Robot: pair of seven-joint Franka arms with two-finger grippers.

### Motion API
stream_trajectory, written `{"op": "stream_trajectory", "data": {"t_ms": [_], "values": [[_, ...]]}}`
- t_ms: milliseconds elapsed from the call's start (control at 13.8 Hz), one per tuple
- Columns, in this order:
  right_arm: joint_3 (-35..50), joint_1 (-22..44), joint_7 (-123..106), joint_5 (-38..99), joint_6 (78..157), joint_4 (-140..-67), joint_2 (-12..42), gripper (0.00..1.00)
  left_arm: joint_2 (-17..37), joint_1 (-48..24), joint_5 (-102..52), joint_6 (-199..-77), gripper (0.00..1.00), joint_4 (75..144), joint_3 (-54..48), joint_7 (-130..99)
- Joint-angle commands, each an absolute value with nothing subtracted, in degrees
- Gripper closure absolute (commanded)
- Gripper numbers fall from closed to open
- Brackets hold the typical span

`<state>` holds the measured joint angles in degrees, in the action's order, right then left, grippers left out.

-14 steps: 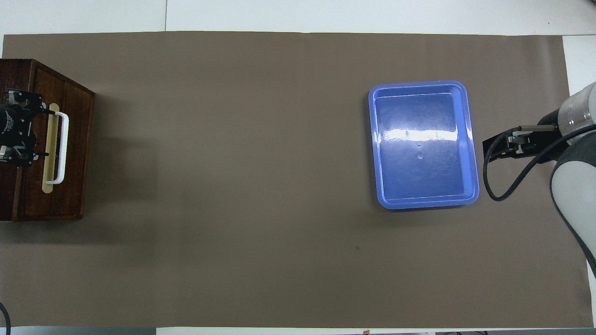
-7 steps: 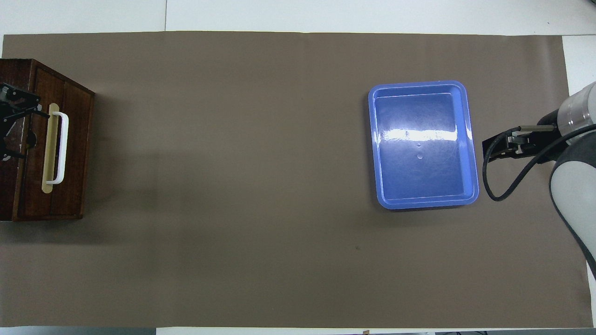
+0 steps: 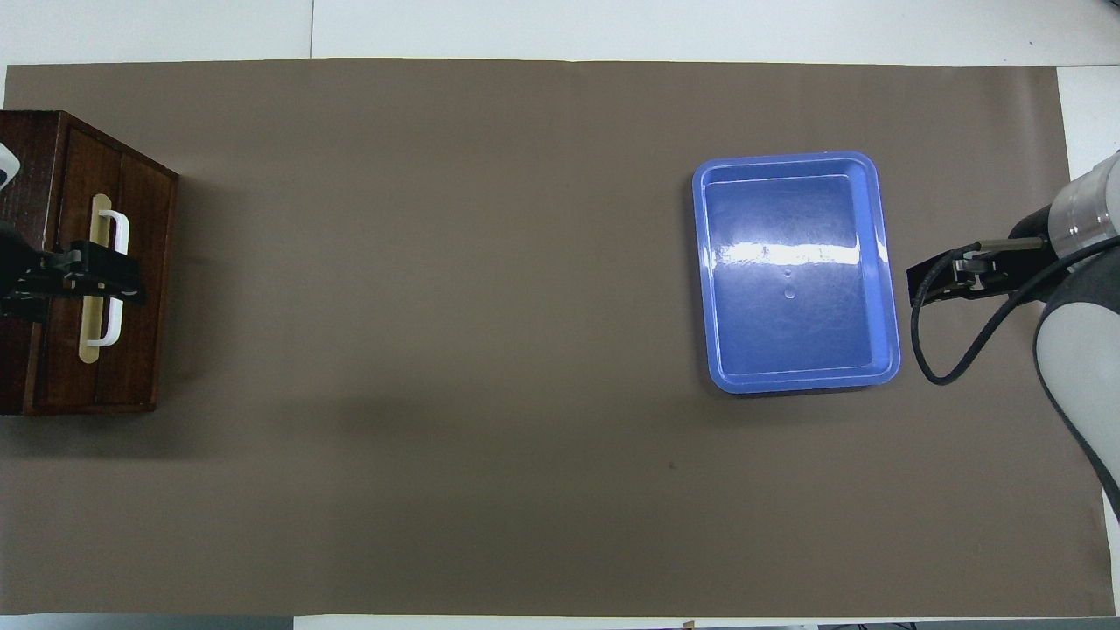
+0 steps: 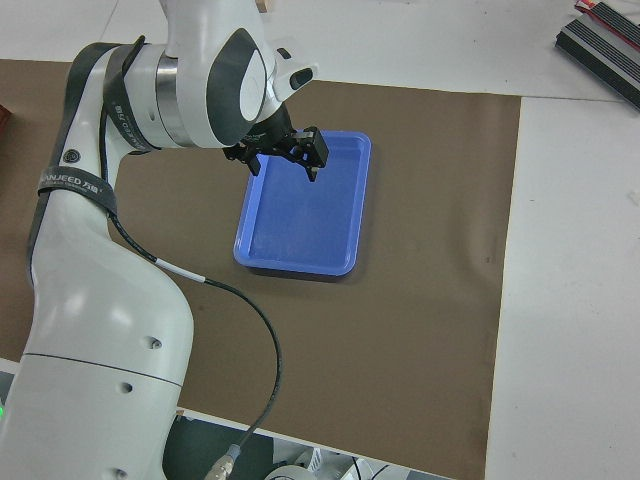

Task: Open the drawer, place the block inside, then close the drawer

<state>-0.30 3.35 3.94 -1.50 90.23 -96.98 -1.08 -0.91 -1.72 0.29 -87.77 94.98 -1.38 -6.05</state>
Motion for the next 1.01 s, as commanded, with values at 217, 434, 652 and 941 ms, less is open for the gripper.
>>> {"op": "stream_trajectory", "data": {"t_ms": [217,434,652,941], "values": [[0.09,2.72,2.37,-1.41,90.35,-98.44,-2.46,0.0,-2.9,-1.32,0.0,-86.57,0.0,94.92,-3.25,-1.41],[0.09,2.64,2.46,-1.41,90.35,-98.44,-2.46,0.0,-2.81,-1.67,0.53,-87.62,0.0,95.19,-2.99,2.45],[0.09,2.64,2.46,-1.41,90.35,-98.44,-2.46,0.0,-2.81,-1.32,0.27,-90.09,0.0,95.54,-2.9,2.29],[0.09,2.64,2.55,-1.49,90.44,-98.44,-2.46,0.0,-2.81,-1.32,-0.09,-90.61,0.0,95.71,-2.64,2.37]]}}
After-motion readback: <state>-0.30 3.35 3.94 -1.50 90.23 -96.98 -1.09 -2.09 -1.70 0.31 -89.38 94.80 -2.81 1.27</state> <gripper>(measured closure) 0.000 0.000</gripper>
